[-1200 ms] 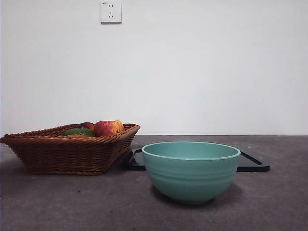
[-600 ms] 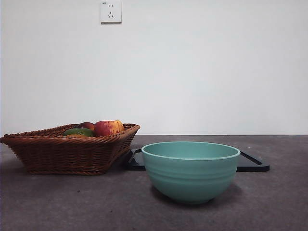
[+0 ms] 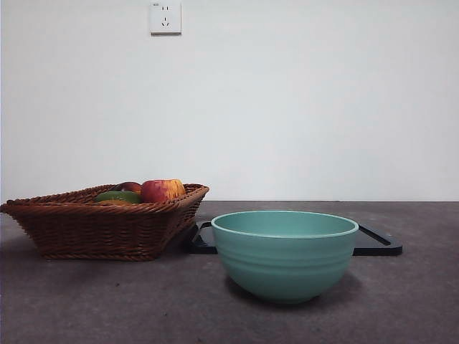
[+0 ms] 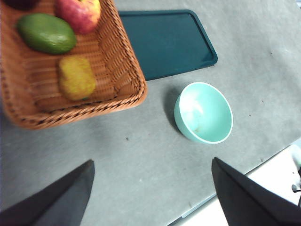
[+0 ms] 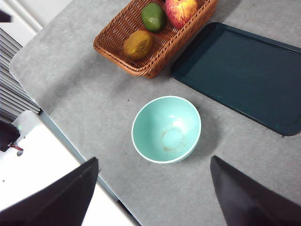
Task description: Pick up the wifruite, put it on the bowl, pick up the plate, put it on desk
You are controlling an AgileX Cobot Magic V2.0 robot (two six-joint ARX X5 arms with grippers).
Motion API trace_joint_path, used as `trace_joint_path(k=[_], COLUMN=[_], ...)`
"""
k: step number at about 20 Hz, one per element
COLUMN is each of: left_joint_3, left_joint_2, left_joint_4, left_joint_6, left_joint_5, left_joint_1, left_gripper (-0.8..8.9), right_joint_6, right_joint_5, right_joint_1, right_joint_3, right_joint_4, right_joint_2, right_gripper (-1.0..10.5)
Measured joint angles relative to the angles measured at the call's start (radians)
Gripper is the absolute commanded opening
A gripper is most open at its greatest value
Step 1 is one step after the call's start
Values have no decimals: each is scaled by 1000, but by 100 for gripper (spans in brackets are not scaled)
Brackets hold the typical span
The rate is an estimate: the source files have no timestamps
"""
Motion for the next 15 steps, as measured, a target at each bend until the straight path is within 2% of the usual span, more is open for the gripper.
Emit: trace_joint_path(k=[4, 11, 15], left_joint_3=[41, 179, 190], left_joint_2=[114, 388, 532], left_joint_4=[98, 178, 245], left_joint_6=[-48, -68, -68], left_joint_5=[-42, -265, -397], left_joint_1=[-67, -172, -206], left_gripper=[396, 396, 397], right_joint_6=[0, 0, 0], right_joint_5=[0, 0, 0], right_joint_1=[0, 0, 0], right_joint_3=[0, 0, 0], right_joint_4=[0, 0, 0], right_joint_2=[0, 0, 0], right_gripper=[381, 381, 381])
